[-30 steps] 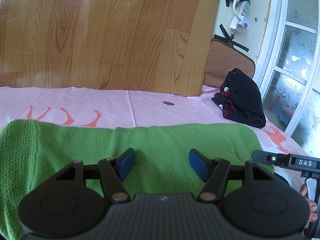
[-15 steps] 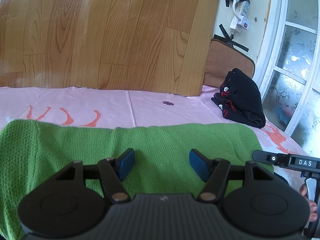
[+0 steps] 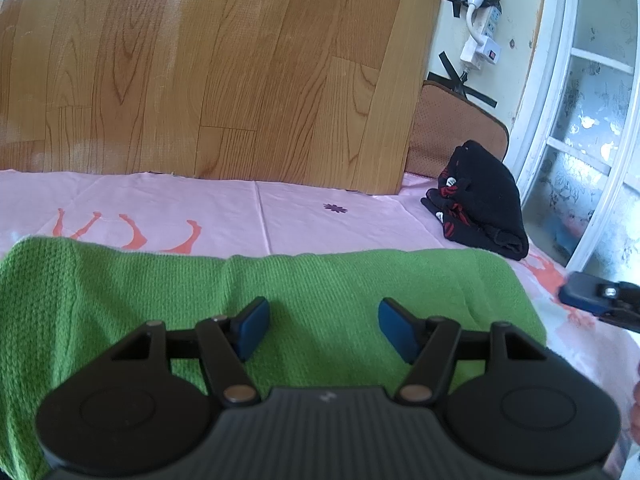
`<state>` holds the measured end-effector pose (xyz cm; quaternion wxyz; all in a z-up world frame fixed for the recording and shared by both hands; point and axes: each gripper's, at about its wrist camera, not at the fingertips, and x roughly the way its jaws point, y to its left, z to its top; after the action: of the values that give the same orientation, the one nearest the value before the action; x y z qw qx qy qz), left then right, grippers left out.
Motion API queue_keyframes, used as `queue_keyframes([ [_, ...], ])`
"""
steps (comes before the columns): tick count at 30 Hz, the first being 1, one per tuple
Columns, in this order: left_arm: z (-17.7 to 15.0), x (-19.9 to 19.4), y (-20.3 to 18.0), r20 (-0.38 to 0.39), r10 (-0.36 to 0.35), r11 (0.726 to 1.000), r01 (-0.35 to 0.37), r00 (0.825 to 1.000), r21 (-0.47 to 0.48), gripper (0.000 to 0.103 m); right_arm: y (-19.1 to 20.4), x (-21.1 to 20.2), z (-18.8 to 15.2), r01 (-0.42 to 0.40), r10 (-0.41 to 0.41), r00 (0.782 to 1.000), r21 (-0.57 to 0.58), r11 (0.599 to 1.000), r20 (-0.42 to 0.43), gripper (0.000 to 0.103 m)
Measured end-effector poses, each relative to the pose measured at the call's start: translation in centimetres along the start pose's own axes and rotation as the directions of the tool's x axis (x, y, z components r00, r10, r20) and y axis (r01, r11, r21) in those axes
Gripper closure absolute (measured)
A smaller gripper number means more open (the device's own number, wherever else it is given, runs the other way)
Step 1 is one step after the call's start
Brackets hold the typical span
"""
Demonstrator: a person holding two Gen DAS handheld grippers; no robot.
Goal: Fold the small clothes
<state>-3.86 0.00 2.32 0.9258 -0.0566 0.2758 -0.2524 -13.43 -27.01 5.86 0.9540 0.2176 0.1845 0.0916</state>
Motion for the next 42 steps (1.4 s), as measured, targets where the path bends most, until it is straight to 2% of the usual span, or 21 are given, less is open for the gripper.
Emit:
queue_keyframes([
  [2, 0.0, -0.4, 0.2, 0.010, -0.013, 1.000, 0.013, 1.000, -0.017, 0.041, -0.2, -1.2, 0.3, 0.027, -0.027, 1.000, 0.004, 1.000, -0.006, 0.045],
  [7, 0.3, -1.8, 0.8, 0.067, -0.087, 0.993, 0.092, 0.994, -0.068, 0.045, -2.1, -2.0, -1.0, 0.044, -0.029, 0.992, 0.124, 0.991, -0.120, 0.041],
  [10, 0.3, -1.9, 0.8, 0.070, -0.117, 0.990, 0.122, 0.991, -0.069, 0.061, -2.3, -1.4, -1.5, 0.051, -0.026, 0.986, 0.148, 0.988, -0.167, 0.041],
  [14, 0.2, -0.5, 0.7, -0.015, -0.087, 0.994, 0.085, 0.996, -0.066, 0.086, -2.1, 0.7, -1.5, 0.062, -0.026, 0.973, 0.152, 0.986, -0.228, 0.041],
  [16, 0.1, 0.2, 0.9, -0.055, -0.055, 0.996, 0.051, 0.997, -0.072, 0.095, -2.3, 1.8, -1.5, 0.060, -0.017, 0.969, 0.165, 0.984, -0.248, 0.040],
  [19, 0.0, 0.8, 1.2, -0.082, -0.054, 0.996, 0.047, 0.995, -0.078, 0.097, -2.2, 3.2, -1.3, 0.033, 0.015, 0.971, 0.196, 0.980, -0.238, 0.038],
  [20, -0.1, 0.9, 1.1, -0.085, -0.051, 0.996, 0.045, 0.995, -0.073, 0.098, -2.1, 3.6, -1.3, 0.018, 0.035, 0.969, 0.211, 0.977, -0.244, 0.045],
  [21, -0.1, 0.9, 1.0, -0.087, -0.046, 0.997, 0.041, 0.995, -0.065, 0.098, -1.7, 4.2, -1.4, 0.004, 0.054, 0.963, 0.218, 0.976, -0.262, 0.066],
  [22, -0.1, 0.9, 0.9, -0.088, -0.042, 0.998, 0.037, 0.995, -0.057, 0.098, -1.3, 4.9, -1.4, 0.007, 0.058, 0.954, 0.213, 0.977, -0.295, 0.075],
  [24, -0.2, 0.9, 1.0, -0.090, -0.044, 0.997, 0.039, 0.995, -0.061, 0.098, -0.4, 5.1, -1.0, -0.016, 0.083, 0.953, 0.228, 0.974, -0.291, 0.077],
  [26, -0.2, 0.8, 1.3, -0.093, -0.055, 0.996, 0.048, 0.994, -0.079, 0.098, 1.2, 4.1, 0.7, -0.096, 0.152, 0.958, 0.226, 0.969, -0.244, 0.078],
  [28, -0.1, 0.8, 1.4, -0.096, -0.063, 0.994, 0.054, 0.993, -0.091, 0.098, 3.9, 3.2, 2.7, -0.185, 0.218, 0.955, 0.169, 0.968, -0.200, 0.079],
  [30, 0.0, 0.6, 1.4, -0.099, -0.061, 0.994, 0.052, 0.993, -0.096, 0.098, 7.1, 3.3, 4.1, -0.249, 0.263, 0.945, 0.089, 0.964, -0.197, 0.079],
  [33, 0.3, -0.9, 2.3, -0.108, -0.082, 0.988, 0.066, 0.991, -0.143, 0.097, 12.6, 5.0, 4.8, -0.334, 0.316, 0.916, -0.033, 0.942, -0.246, 0.079],
  [37, -0.5, -7.2, 6.2, -0.015, -0.064, 0.973, 0.059, 0.998, -0.221, 0.096, 18.6, 8.5, 4.2, -0.422, 0.361, 0.871, -0.130, 0.898, -0.333, 0.078],
  [40, -1.5, -13.2, 10.0, 0.068, 0.030, 0.956, -0.009, 0.997, -0.294, 0.094, 22.6, 11.7, 2.6, -0.476, 0.369, 0.824, -0.173, 0.862, -0.430, 0.078],
  [42, -2.2, -16.6, 12.4, 0.107, 0.110, 0.929, -0.064, 0.988, -0.365, 0.093, 25.1, 14.1, 0.9, -0.503, 0.355, 0.788, -0.194, 0.842, -0.503, 0.078],
])
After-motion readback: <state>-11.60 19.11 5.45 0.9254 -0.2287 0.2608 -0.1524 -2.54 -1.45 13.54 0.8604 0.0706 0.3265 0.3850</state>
